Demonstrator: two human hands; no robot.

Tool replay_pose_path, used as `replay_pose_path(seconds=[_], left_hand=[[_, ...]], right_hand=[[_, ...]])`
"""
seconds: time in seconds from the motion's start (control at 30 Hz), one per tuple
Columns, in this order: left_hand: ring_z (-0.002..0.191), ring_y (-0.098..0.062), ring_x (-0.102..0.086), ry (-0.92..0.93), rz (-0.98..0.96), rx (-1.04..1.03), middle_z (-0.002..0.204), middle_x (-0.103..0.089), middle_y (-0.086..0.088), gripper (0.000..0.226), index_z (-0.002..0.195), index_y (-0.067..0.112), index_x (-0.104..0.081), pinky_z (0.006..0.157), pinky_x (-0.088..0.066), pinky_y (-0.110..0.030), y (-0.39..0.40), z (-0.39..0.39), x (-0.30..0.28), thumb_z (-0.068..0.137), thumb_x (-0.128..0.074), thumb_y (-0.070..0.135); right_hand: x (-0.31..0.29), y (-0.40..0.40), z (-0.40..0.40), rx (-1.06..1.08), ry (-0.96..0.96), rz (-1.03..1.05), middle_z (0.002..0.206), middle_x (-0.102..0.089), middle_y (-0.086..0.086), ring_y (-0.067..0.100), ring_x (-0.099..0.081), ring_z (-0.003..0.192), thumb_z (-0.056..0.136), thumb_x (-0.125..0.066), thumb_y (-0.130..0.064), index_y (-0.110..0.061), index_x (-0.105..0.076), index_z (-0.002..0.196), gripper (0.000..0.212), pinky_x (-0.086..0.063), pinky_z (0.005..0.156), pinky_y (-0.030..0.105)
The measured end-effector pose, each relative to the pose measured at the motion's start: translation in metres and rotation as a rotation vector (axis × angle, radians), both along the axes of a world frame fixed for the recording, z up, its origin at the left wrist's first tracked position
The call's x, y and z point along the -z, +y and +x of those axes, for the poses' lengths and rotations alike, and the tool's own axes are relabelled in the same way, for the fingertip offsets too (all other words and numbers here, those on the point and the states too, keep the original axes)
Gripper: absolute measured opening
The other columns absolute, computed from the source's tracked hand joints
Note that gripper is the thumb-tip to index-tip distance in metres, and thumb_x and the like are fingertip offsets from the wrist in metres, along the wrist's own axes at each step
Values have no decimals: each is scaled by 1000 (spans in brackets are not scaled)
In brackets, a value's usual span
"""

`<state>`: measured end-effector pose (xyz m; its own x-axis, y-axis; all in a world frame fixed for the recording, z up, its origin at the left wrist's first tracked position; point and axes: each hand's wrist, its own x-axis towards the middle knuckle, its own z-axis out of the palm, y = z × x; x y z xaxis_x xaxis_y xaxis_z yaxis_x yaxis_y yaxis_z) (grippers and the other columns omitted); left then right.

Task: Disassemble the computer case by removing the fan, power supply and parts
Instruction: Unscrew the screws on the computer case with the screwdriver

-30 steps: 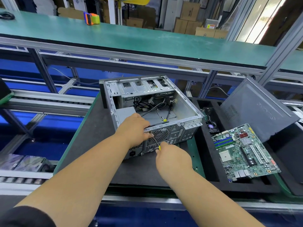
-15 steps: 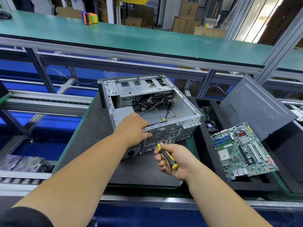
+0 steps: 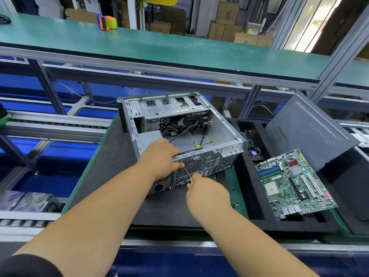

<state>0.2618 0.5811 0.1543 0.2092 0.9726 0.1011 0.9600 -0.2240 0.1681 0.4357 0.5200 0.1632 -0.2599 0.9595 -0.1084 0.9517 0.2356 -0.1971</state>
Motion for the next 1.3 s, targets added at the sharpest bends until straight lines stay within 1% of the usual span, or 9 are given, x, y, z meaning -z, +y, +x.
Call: replay_pose_path(seconds=[0.1, 0.23, 0.4, 0.53, 0.73, 0.83, 1.0, 1.2, 1.3], left_hand=[[109, -18, -40, 7, 0, 2, 84, -48, 9, 32, 82, 27, -44, 86, -37, -31, 1, 0, 0, 88, -58, 55], [110, -18, -40, 3, 0, 3, 84, -49, 9, 32, 84, 26, -47, 87, -37, -31, 0, 0, 0, 88, -58, 55], [110, -18, -40, 17, 3, 0, 84, -48, 9, 32, 84, 28, -44, 87, -39, -33, 0, 1, -1, 89, -56, 57], [109, -18, -40, 12, -2, 1, 83, -47, 10, 33, 83, 27, -44, 85, -37, -32, 0, 1, -1, 89, -57, 57], [111, -17, -40, -12, 4, 8, 85, -50, 11, 35, 95, 22, -58, 89, -39, -31, 1, -1, 3, 89, -57, 57], [111, -17, -40, -1, 8, 13, 85, -49, 11, 33, 90, 24, -55, 88, -38, -31, 1, -1, 3, 89, -57, 57], [111, -17, -40, 3, 7, 9, 87, -52, 10, 34, 94, 23, -57, 89, -39, -32, 1, -1, 3, 88, -57, 56], [110, -17, -40, -9, 15, 4, 84, -51, 10, 33, 90, 24, -55, 88, -39, -32, 2, -1, 4, 88, -58, 56], [109, -17, -40, -9, 17, 4, 85, -53, 10, 34, 91, 23, -55, 88, -39, -31, 1, -1, 5, 88, -57, 57]], right_hand=[[-3, 8, 6, 45, 208, -149, 95, -65, 2, 26, -60, 88, 99, -44, -40, -20, -44, 87, 23, -35, 64, 31], [-9, 12, 14, 362, 885, -776, 59, -57, 5, 15, -37, 43, 99, -46, -41, -11, -64, 83, 38, -30, 46, 24], [-8, 15, 28, 465, 1332, -1146, 59, -49, 4, 11, -34, 41, 103, -41, -29, -6, -59, 82, 36, -28, 43, 20], [-3, 10, 22, 440, 1258, -1020, 51, -42, 0, 10, -30, 37, 105, -39, -27, -8, -55, 88, 31, -27, 38, 21], [-8, 2, 12, 29, 158, -195, 91, -62, 3, 24, -56, 76, 105, -38, -32, -17, -46, 96, 19, -31, 56, 30], [-2, -3, 6, -32, -51, -29, 104, -66, 3, 27, -66, 93, 105, -38, -31, -17, -45, 111, 16, -23, 46, 28], [-2, 5, 12, 51, 210, -155, 79, -53, -4, 23, -51, 74, 101, -41, -41, -18, -41, 81, 30, -33, 56, 32], [-13, 13, 15, 436, 929, -797, 58, -58, 6, 14, -40, 40, 104, -41, -33, -6, -65, 82, 42, -33, 46, 23], [-12, 12, 21, 422, 1059, -888, 58, -58, 4, 12, -43, 42, 105, -42, -29, -6, -64, 82, 40, -35, 45, 22]])
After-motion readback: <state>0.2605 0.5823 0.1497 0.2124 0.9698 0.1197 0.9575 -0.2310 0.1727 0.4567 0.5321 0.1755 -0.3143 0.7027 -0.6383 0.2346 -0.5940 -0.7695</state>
